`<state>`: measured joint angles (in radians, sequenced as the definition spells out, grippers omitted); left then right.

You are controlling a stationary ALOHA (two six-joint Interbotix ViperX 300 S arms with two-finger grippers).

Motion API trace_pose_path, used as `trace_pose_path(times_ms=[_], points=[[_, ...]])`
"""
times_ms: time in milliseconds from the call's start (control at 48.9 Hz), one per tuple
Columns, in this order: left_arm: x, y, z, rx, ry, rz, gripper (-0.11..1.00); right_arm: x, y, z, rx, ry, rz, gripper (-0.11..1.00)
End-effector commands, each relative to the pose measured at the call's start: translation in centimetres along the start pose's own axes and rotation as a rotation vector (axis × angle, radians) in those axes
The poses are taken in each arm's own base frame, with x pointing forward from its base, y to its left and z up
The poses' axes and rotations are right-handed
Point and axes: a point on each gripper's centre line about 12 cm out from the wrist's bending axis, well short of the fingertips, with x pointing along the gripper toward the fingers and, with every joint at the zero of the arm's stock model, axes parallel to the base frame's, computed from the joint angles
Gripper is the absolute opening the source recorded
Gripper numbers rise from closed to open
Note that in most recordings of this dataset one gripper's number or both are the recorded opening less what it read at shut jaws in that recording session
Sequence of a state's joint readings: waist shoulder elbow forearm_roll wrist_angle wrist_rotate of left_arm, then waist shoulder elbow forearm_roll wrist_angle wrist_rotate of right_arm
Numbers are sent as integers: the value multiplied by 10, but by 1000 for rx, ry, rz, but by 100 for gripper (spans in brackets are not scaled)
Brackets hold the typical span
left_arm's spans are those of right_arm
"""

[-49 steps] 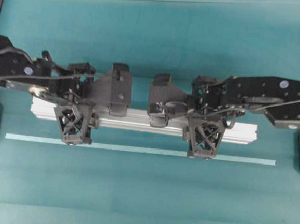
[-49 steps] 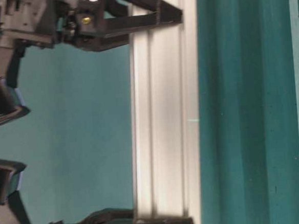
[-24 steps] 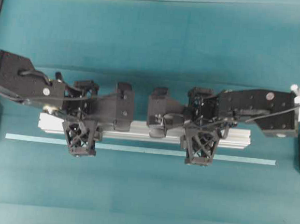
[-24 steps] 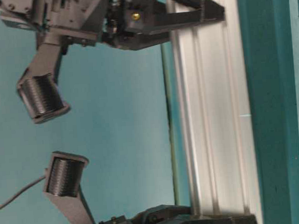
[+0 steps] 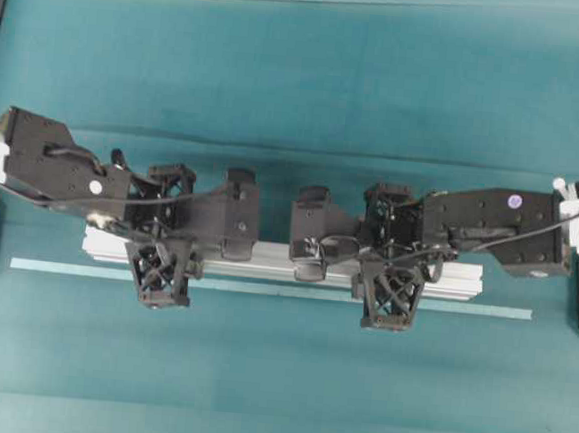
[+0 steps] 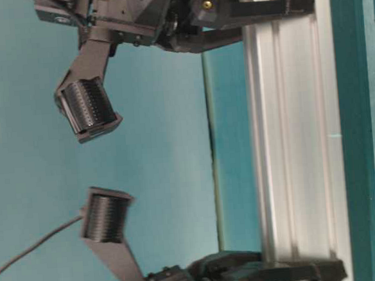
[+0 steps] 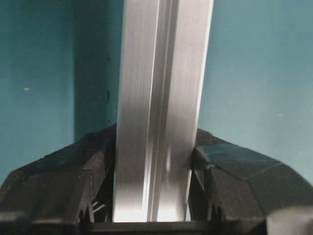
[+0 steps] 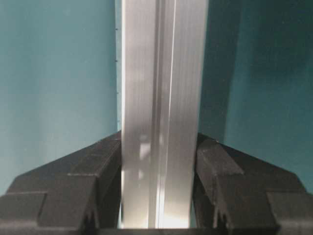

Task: Lift the metal rail with both hands.

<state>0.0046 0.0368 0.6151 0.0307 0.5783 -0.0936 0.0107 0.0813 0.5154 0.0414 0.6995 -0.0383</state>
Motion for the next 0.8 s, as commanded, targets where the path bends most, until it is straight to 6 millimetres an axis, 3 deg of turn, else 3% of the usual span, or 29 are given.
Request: trace_pose_path(times_ms=[0,778], points=[[-2,1,4,-7,-19,1,36,1,4,2,-8,-15,4,38],[18,2,2,-8,-34,-1,36,23,3,-8,-10,16,3,38]])
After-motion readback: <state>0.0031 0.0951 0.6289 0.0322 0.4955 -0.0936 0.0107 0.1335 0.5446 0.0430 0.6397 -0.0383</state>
